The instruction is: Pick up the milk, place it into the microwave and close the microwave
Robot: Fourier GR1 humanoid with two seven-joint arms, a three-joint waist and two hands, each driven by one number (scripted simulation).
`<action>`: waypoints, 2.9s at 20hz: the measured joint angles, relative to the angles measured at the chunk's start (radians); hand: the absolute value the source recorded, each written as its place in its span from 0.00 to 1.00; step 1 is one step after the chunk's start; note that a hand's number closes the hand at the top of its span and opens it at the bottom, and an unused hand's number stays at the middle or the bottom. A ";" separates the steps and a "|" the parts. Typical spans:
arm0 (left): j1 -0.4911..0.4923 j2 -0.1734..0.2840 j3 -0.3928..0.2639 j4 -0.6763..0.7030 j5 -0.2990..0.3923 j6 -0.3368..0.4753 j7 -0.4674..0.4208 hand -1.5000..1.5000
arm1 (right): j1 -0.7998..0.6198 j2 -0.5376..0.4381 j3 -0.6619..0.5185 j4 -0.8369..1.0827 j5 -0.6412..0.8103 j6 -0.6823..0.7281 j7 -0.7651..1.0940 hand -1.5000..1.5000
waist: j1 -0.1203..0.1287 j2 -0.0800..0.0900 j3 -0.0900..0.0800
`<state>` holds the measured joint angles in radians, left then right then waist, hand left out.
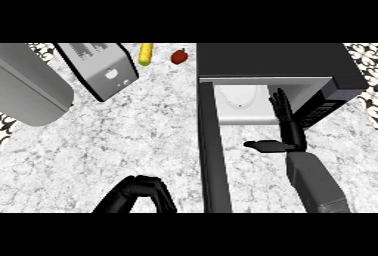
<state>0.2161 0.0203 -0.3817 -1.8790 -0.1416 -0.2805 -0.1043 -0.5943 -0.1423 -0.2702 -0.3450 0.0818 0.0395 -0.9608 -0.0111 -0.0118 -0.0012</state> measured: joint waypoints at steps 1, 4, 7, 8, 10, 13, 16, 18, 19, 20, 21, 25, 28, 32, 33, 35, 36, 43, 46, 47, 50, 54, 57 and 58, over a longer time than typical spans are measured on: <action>-0.008 0.000 0.001 0.012 -0.005 0.002 0.000 1.00 | 0.027 -0.001 0.010 -0.031 -0.001 0.018 0.005 0.00 | -0.002 -0.001 0.000; -0.066 -0.010 -0.018 0.067 -0.051 0.028 0.015 1.00 | 0.116 0.006 0.036 -0.125 -0.002 0.035 0.014 0.00 | -0.015 -0.002 -0.001; -0.103 -0.010 -0.050 0.148 -0.090 0.017 0.010 1.00 | 0.195 -0.007 0.056 -0.220 -0.007 0.059 0.037 0.00 | -0.027 -0.002 -0.001; -0.128 -0.012 -0.049 0.181 -0.094 0.010 0.013 1.00 | 0.227 -0.012 0.060 -0.257 -0.011 0.067 0.041 0.00 | -0.031 -0.001 -0.001; -0.146 -0.015 -0.083 0.219 -0.104 0.013 0.018 1.00 | 0.294 -0.019 0.072 -0.347 -0.021 0.085 0.062 0.00 | -0.038 -0.002 -0.002; -0.199 -0.017 -0.127 0.302 -0.098 0.038 0.006 1.00 | 0.398 -0.029 0.091 -0.498 -0.037 0.111 0.103 0.00 | -0.044 -0.001 -0.003; -0.235 -0.017 -0.202 0.368 -0.069 0.091 -0.005 1.00 | 0.506 -0.043 0.099 -0.658 -0.066 0.142 0.149 0.00 | -0.047 0.001 -0.003; -0.268 -0.017 -0.255 0.419 -0.051 0.124 -0.022 1.00 | 0.576 -0.049 0.101 -0.761 -0.088 0.161 0.178 0.00 | -0.050 0.002 -0.003; -0.283 -0.016 -0.291 0.450 -0.045 0.150 -0.032 1.00 | 0.602 -0.050 0.100 -0.808 -0.098 0.163 0.194 0.00 | -0.050 0.003 -0.003; -0.301 -0.016 -0.319 0.476 -0.039 0.170 -0.040 1.00 | 0.640 -0.052 0.099 -0.861 -0.110 0.169 0.208 0.00 | -0.050 0.004 -0.003; -0.329 -0.016 -0.350 0.502 -0.024 0.197 -0.038 1.00 | 0.669 -0.057 0.096 -0.910 -0.122 0.175 0.226 0.00 | -0.049 0.005 -0.003; -0.417 -0.015 -0.487 0.586 0.035 0.338 -0.033 1.00 | 0.767 -0.090 0.071 -1.064 -0.185 0.226 0.277 0.00 | -0.052 0.009 -0.002; -0.483 -0.012 -0.551 0.630 0.107 0.456 -0.042 1.00 | 0.821 -0.105 0.063 -1.164 -0.242 0.274 0.319 0.00 | -0.061 0.011 -0.003; -0.557 -0.007 -0.620 0.662 0.207 0.602 -0.034 1.00 | 0.858 -0.129 0.056 -1.250 -0.311 0.335 0.364 0.00 | -0.079 0.016 -0.003; -0.571 -0.007 -0.638 0.663 0.227 0.637 -0.032 1.00 | 0.862 -0.135 0.056 -1.269 -0.321 0.344 0.375 0.00 | -0.085 0.017 -0.003; -0.597 -0.008 -0.658 0.668 0.273 0.692 -0.043 1.00 | 0.866 -0.151 0.048 -1.295 -0.350 0.365 0.392 0.00 | -0.095 0.020 -0.003; -0.612 -0.009 -0.665 0.670 0.296 0.715 -0.050 1.00 | 0.868 -0.154 0.051 -1.311 -0.358 0.372 0.400 0.00 | -0.100 0.021 -0.004; -0.713 -0.013 -0.676 0.692 0.427 0.842 -0.105 1.00 | 0.869 -0.211 0.066 -1.390 -0.426 0.467 0.443 0.00 | -0.140 0.032 -0.005; -0.767 -0.013 -0.662 0.714 0.476 0.869 -0.124 1.00 | 0.863 -0.239 0.071 -1.422 -0.454 0.501 0.466 0.00 | -0.161 0.037 -0.006; -0.789 -0.013 -0.656 0.720 0.491 0.879 -0.123 1.00 | 0.861 -0.246 0.075 -1.432 -0.461 0.511 0.473 0.00 | -0.168 0.038 -0.006; -0.845 -0.015 -0.635 0.744 0.541 0.905 -0.122 1.00 | 0.852 -0.265 0.077 -1.454 -0.492 0.532 0.492 0.00 | -0.191 0.044 -0.005; -0.905 -0.017 -0.601 0.790 0.602 0.939 -0.119 1.00 | 0.849 -0.281 0.079 -1.485 -0.534 0.550 0.515 0.00 | -0.223 0.052 -0.005; -0.949 -0.018 -0.567 0.820 0.652 0.955 -0.120 1.00 | 0.844 -0.291 0.078 -1.502 -0.565 0.558 0.530 0.00 | -0.244 0.059 -0.006; -0.962 -0.018 -0.553 0.827 0.669 0.960 -0.125 1.00 | 0.843 -0.293 0.079 -1.506 -0.577 0.561 0.535 0.00 | -0.249 0.062 -0.006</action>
<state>-0.7464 0.0021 -0.9349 -1.0518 0.5271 0.6794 -0.2292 0.2485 -0.4353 -0.1913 -1.8515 -0.4952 0.6007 -0.4259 -0.2604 0.0502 -0.0072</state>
